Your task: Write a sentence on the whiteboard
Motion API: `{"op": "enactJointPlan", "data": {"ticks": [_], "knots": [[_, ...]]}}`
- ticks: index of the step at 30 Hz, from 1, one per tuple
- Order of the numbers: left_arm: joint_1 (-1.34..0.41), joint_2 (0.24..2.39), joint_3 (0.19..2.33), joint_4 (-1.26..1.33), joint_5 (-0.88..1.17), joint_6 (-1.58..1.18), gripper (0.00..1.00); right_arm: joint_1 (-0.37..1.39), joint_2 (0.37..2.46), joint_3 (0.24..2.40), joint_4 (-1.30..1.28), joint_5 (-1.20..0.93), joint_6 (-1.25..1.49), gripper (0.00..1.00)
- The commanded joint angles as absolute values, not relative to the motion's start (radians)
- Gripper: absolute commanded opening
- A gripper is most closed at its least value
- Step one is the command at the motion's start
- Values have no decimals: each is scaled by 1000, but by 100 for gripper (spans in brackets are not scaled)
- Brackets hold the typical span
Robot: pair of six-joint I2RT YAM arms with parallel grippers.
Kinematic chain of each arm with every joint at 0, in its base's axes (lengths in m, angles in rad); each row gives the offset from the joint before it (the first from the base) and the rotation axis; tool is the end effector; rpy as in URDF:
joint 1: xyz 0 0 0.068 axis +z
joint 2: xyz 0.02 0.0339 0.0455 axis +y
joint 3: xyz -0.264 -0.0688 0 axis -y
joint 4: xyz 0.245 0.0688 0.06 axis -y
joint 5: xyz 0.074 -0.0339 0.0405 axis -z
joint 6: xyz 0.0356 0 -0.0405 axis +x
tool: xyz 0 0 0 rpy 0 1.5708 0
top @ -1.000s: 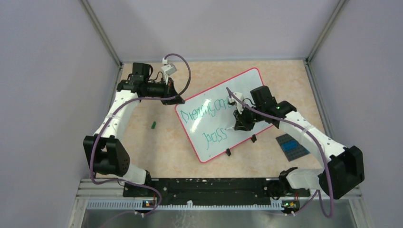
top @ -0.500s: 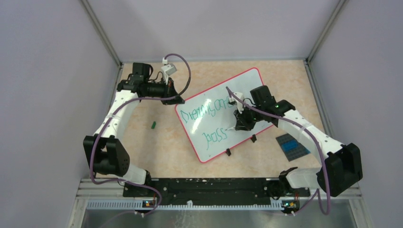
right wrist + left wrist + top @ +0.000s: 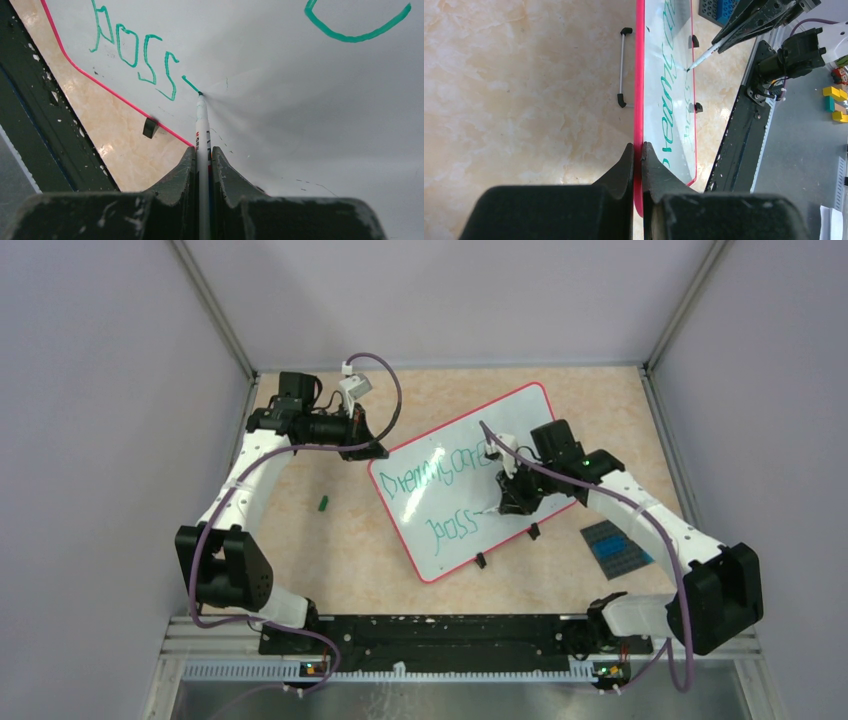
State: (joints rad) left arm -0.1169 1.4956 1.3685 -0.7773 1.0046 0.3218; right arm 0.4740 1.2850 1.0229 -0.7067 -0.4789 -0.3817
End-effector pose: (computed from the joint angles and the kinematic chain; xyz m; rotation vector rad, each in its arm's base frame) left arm 0.3027 -0.0658 0.3320 0.8726 2.0232 -1.1061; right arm 0.2217 0.1322 0.2742 -1.2054 2.1882 0.6432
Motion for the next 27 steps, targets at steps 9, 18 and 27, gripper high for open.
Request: {"op": "enactJointPlan", "data": {"ticks": [9,18,27], "knots": [[-143,1503,1327,-830,959,351,0,506,1268,964,-681,-431,-421,0],[-143,1507,1327,-829,964,350,0,506,1245,1016,-718,-420,-426,0],[-143,1500,1327,-829,965,350,0,506,1270,1158,-746,-443,-417,0]]}}
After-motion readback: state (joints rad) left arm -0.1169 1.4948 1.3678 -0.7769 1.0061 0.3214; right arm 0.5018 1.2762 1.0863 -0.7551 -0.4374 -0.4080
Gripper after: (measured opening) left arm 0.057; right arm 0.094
